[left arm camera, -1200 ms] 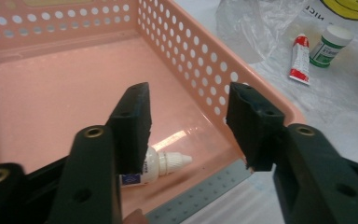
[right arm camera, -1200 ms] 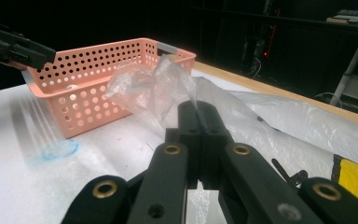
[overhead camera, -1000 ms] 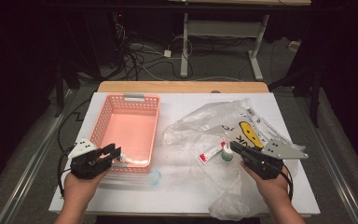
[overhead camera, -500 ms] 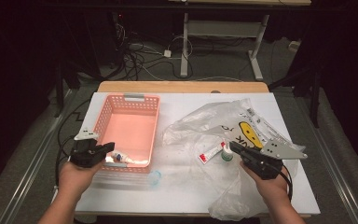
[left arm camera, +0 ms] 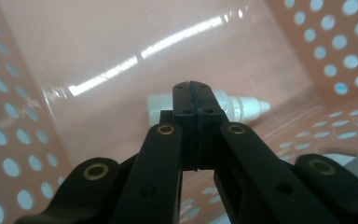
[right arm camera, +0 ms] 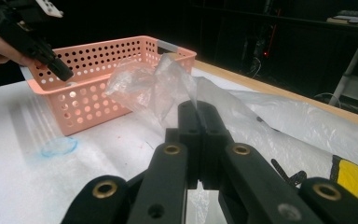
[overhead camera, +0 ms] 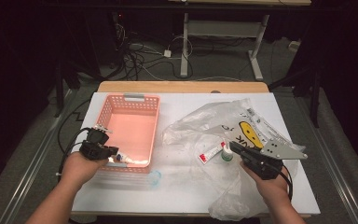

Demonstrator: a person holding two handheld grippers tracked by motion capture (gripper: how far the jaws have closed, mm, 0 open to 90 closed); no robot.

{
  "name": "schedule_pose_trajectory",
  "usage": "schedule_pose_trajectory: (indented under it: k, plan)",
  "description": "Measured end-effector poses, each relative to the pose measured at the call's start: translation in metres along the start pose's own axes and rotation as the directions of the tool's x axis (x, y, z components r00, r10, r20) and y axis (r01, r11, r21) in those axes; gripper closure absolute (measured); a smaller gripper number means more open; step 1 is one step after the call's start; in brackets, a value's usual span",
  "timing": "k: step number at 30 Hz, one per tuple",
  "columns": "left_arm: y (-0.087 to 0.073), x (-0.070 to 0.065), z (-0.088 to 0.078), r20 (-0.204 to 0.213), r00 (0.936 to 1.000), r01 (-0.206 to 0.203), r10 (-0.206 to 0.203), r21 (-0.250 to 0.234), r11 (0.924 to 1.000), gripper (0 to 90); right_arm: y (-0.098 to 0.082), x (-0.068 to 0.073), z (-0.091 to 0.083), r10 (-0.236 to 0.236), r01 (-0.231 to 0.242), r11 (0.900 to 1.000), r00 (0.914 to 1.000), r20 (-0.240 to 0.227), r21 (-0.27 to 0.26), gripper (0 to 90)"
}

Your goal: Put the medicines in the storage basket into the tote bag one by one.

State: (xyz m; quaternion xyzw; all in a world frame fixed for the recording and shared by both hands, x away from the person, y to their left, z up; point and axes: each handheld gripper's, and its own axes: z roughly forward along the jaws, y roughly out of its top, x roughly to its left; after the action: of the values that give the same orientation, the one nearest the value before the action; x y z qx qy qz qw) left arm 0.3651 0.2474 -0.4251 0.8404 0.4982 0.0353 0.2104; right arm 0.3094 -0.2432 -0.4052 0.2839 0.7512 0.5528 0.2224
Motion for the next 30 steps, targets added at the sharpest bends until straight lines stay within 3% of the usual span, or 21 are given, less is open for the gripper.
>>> schedule_pose_trajectory:
  k: [3, 12, 14, 16, 18, 21, 25, 27, 30]
  plan:
    - [0.008, 0.002, 0.004, 0.031, 0.9995, -0.003, 0.001, 0.061, 0.9981, 88.0, 0.0, 0.0, 0.0, 0.001, -0.001, 1.0, 1.0, 0.001, 0.001, 90.0]
    - [0.03, -0.003, 0.012, 0.011, 0.9986, -0.053, 0.052, 0.18, 0.9823, 88.0, -0.001, 0.0, 0.0, 0.002, -0.002, 1.0, 1.0, -0.002, 0.003, 90.0]
    - [0.036, -0.004, 0.014, -0.013, 0.998, -0.059, 0.062, 0.184, 0.9812, 88.0, -0.001, 0.0, 0.0, -0.003, 0.003, 1.0, 1.0, -0.002, 0.004, 90.0]
    - [0.043, -0.005, 0.017, -0.043, 0.9965, -0.065, 0.072, 0.146, 0.9872, 87.9, 0.0, 0.001, 0.0, -0.004, 0.004, 1.0, 1.0, 0.001, 0.005, 90.0]
    - [0.047, -0.005, 0.016, -0.033, 0.9981, -0.05, 0.053, 0.079, 0.9956, 87.9, 0.0, 0.0, -0.001, -0.003, 0.003, 1.0, 1.0, 0.003, 0.001, 90.0]
    - [0.047, -0.007, 0.011, -0.012, 0.9981, -0.059, 0.06, 0.043, 0.9973, 87.9, -0.001, -0.002, -0.002, 0.003, -0.003, 1.0, 1.0, 0.003, 0.001, 90.0]
    - [0.038, -0.008, 0.005, 0.01, 0.9956, -0.094, 0.094, 0.087, 0.9917, 87.9, -0.002, -0.002, -0.001, 0.002, -0.002, 1.0, 1.0, 0.003, 0.002, 90.0]
    - [0.033, -0.01, 0.006, 0.02, 0.9934, -0.114, 0.113, 0.15, 0.9821, 87.9, -0.001, -0.001, -0.001, 0.0, 0.0, 1.0, 1.0, 0.001, 0.003, 90.0]
    - [0.032, -0.01, 0.01, 0.008, 0.9931, -0.116, 0.117, 0.19, 0.9749, 87.9, 0.0, 0.001, 0.0, -0.004, 0.004, 1.0, 1.0, 0.001, 0.004, 90.0]
